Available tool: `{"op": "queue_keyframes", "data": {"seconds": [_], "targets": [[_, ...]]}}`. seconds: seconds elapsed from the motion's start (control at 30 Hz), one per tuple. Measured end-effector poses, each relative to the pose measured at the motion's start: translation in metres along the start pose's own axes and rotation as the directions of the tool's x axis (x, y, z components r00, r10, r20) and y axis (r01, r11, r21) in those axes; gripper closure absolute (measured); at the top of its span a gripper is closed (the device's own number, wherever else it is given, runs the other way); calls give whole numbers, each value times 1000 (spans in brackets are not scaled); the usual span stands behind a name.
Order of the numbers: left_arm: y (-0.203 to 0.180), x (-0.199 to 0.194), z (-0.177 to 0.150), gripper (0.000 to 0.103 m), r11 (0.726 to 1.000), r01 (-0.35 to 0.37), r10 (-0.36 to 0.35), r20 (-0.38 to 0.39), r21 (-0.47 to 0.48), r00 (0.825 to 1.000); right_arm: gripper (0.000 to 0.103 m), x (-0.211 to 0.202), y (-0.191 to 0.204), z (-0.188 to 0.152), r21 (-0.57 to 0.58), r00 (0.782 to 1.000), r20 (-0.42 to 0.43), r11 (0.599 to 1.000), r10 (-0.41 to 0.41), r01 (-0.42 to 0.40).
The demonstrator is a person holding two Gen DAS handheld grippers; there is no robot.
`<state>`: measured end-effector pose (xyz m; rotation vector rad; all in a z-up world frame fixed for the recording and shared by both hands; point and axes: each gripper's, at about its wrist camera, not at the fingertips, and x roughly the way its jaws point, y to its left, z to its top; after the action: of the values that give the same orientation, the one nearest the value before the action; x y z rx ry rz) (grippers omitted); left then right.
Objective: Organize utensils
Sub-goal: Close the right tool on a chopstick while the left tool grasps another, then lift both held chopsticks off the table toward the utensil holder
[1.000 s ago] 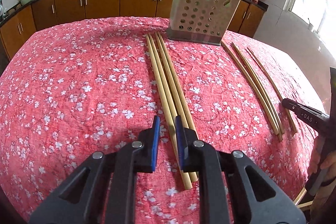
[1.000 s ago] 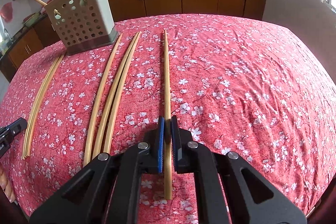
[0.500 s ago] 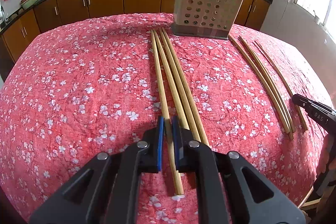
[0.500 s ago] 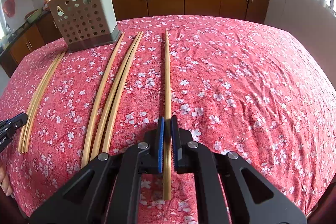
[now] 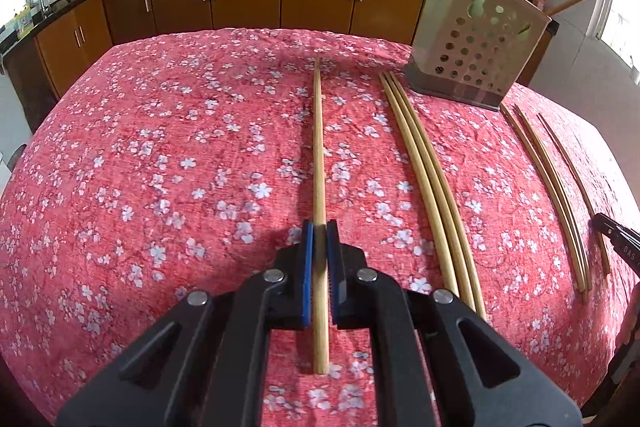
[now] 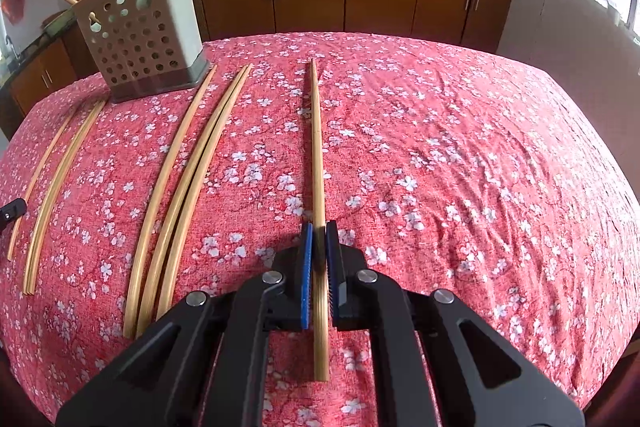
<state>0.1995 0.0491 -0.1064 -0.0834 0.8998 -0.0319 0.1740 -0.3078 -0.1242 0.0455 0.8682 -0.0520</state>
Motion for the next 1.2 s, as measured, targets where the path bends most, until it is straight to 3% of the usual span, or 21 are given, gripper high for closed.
{"op": "queue_keyframes", "data": {"seconds": [1.2], "targets": [[9,-2,-2,94,999,21,-21,10,-33,1000,95,1,6,-1,-23,999,25,999,-26,26]]}}
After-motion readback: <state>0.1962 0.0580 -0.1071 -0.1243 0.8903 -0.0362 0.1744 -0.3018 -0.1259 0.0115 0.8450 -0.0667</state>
